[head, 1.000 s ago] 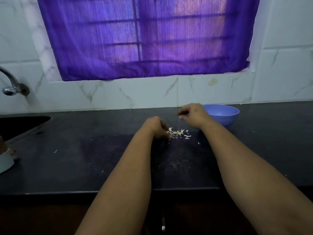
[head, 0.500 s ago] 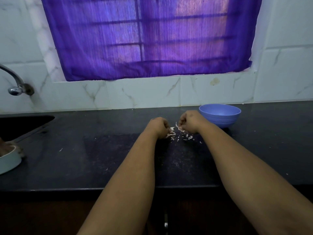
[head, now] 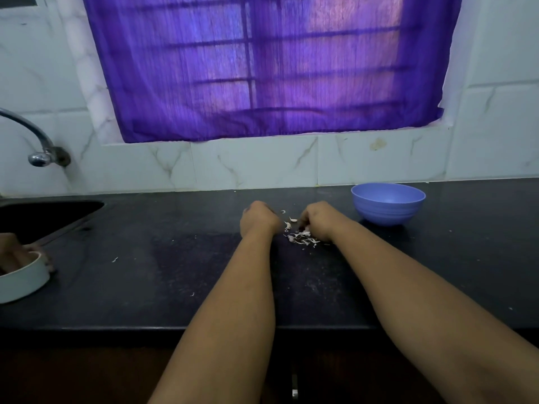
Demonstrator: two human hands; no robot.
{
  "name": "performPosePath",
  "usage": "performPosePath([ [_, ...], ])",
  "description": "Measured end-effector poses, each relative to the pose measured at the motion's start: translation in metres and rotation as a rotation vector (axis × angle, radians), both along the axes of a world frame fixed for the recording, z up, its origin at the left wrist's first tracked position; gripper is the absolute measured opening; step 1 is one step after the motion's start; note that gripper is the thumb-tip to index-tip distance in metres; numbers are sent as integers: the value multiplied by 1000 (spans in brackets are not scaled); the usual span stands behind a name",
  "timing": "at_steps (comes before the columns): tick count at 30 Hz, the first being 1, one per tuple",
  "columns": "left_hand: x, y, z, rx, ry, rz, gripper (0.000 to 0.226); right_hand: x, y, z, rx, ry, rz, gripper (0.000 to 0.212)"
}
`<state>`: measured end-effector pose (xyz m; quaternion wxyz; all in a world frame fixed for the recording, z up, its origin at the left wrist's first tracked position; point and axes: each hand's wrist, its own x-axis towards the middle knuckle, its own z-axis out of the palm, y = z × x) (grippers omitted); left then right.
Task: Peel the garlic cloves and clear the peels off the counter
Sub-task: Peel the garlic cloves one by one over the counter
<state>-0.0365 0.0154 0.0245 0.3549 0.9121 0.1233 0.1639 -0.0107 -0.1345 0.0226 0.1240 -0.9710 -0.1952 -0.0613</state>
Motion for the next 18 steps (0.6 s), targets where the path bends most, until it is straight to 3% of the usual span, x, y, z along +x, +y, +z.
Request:
performPosePath([
  [4, 4, -1, -7, 43, 42, -75, 28, 3, -13, 2, 69, -27, -33, 14],
  [14, 9, -11, -14, 137, 69, -136, 5, 4, -20, 0, 187, -10, -68, 13],
  [18, 13, -14, -10, 68, -65, -137, 11, -1, -26, 7, 371, -21, -48, 12],
])
